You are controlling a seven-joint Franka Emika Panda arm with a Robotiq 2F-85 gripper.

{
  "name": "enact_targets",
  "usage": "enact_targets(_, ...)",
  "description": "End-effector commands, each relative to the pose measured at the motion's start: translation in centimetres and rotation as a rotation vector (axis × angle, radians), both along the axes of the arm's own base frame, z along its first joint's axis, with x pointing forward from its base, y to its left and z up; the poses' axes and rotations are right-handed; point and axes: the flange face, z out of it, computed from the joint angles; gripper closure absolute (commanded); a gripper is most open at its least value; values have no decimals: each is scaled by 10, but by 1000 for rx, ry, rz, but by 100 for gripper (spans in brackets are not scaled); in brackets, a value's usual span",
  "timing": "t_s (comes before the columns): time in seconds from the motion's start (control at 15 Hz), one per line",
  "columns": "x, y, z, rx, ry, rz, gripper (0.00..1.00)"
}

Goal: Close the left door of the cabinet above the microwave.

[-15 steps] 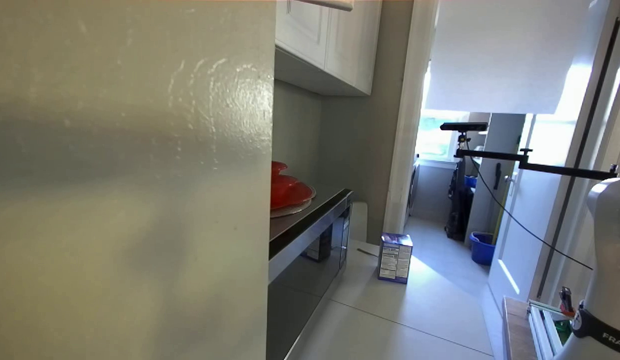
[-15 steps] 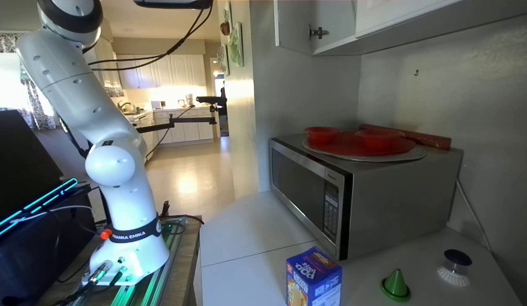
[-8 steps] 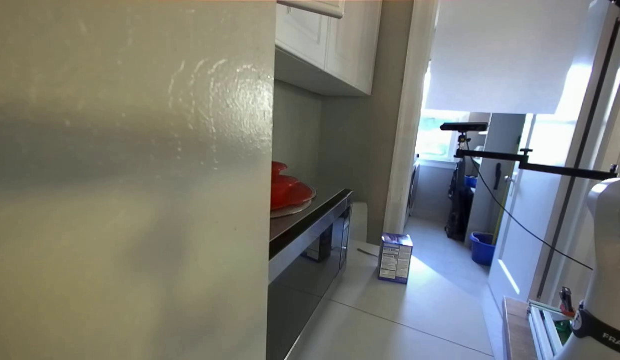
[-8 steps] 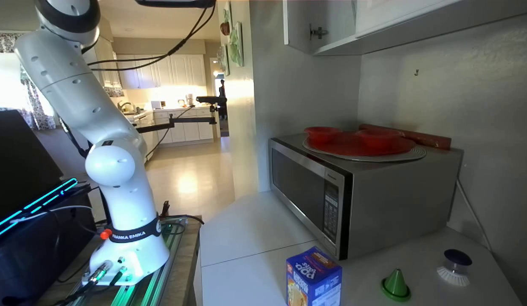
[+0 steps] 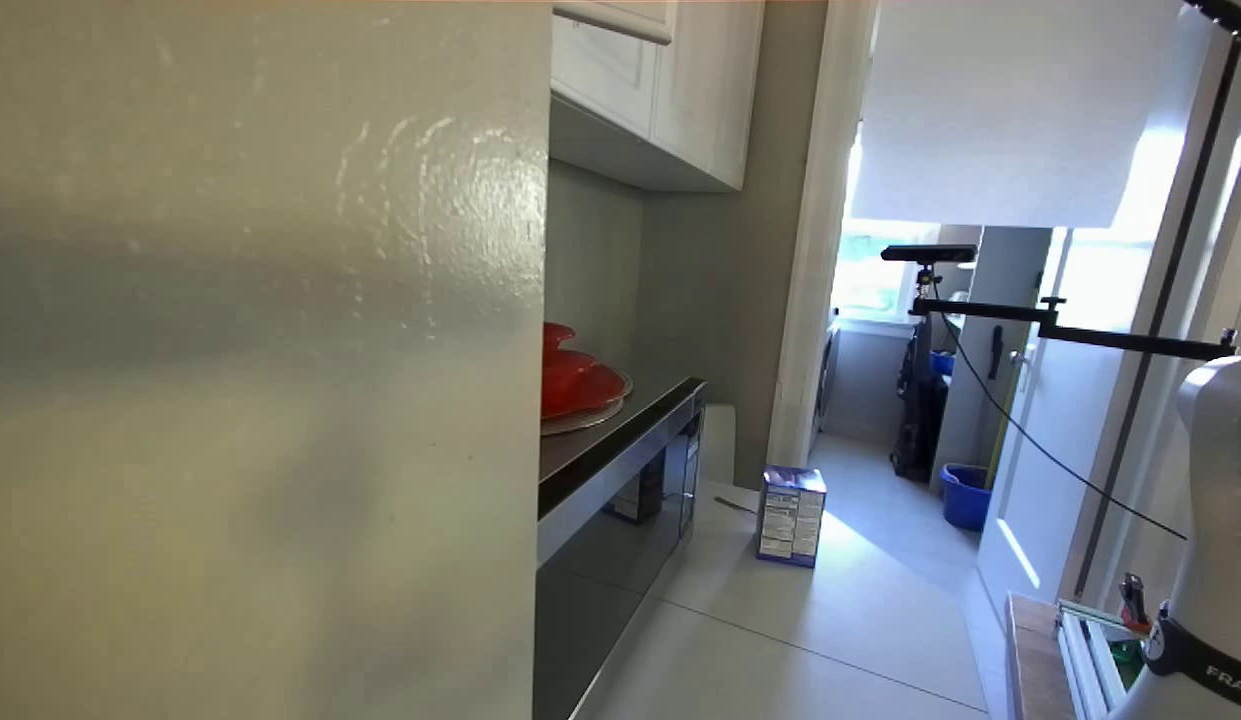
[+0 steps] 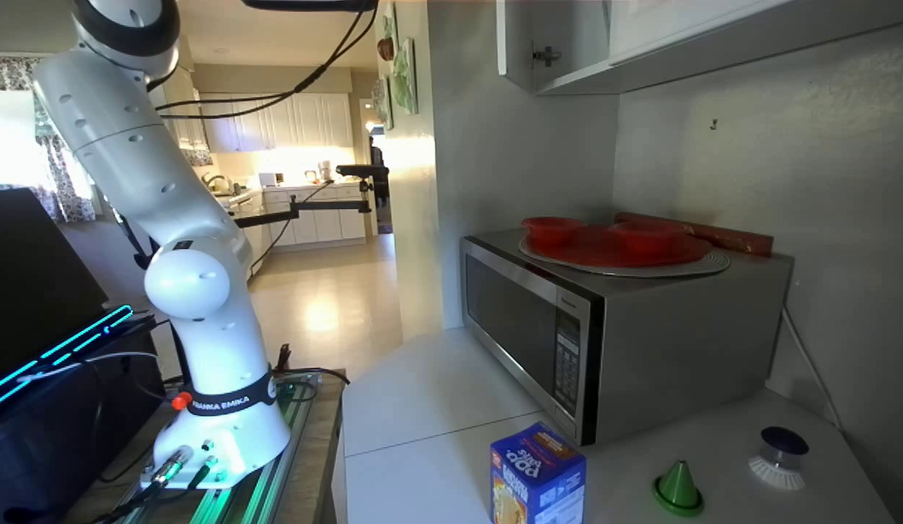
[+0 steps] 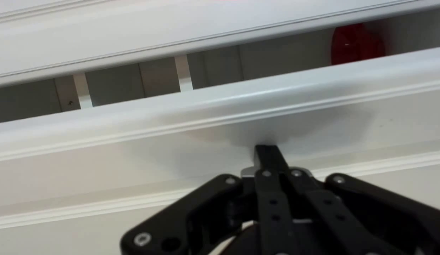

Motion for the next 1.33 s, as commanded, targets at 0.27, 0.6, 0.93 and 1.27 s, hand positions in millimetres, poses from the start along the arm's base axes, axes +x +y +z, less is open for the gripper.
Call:
enact_targets(0.27,46,-9,28,32,-44,-10,100)
enact_targets(0.6,64,-22,53,67,-68,-26,100)
enact_targets(0.93,85,-31,61,99,-70,-44,100)
enact_targets(1.27,108,-32,59,117,-79,-44,100)
